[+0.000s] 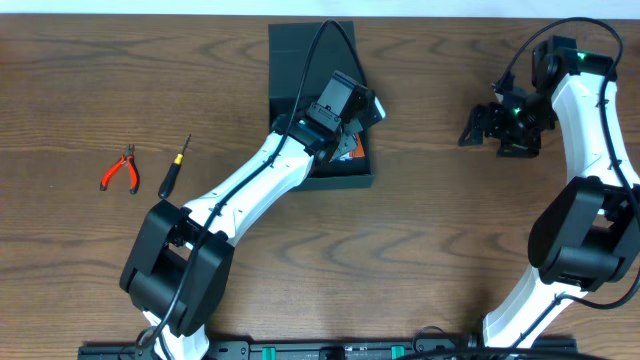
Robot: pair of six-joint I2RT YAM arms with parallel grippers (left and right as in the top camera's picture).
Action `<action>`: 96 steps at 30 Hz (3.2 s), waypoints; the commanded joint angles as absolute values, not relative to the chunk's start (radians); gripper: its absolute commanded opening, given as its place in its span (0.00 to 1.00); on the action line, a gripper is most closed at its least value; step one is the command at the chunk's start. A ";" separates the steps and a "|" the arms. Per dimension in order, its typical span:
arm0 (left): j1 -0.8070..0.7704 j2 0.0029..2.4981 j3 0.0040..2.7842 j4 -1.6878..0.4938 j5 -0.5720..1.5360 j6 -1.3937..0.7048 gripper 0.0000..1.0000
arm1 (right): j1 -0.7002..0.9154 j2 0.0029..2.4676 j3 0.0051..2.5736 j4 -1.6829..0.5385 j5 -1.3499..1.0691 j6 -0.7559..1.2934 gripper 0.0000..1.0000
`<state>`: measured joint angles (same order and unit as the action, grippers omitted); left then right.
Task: Pack container
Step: 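Carry the hammer with left gripper and place it in the box, then move left gripper to the yellow-black screwdriver and grasp it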
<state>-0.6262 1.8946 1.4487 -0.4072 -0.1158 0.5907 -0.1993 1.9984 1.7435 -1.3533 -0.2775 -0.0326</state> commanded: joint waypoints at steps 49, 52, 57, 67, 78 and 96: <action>0.056 1.680 1.492 -1.004 -0.086 0.328 0.85 | -0.188 2.003 1.744 -1.320 -0.289 -0.023 0.84; 0.056 1.793 1.492 -1.005 -0.086 0.358 0.85 | -0.188 2.003 1.744 -1.320 -0.289 -0.023 0.84; 0.056 1.937 1.492 -1.007 -0.086 0.358 0.83 | -0.188 2.003 1.744 -1.322 -0.289 -0.023 0.84; 0.058 2.059 1.492 -1.009 -0.086 0.524 0.61 | -0.189 2.003 1.744 -1.330 -0.289 -0.023 0.84; 0.126 2.104 1.492 -1.005 -0.077 0.541 0.56 | -0.189 2.003 1.744 -1.336 -0.288 -0.023 0.84; 0.154 2.104 1.480 -0.982 0.019 0.546 0.49 | -0.189 2.003 1.744 -1.335 -0.288 -0.023 0.82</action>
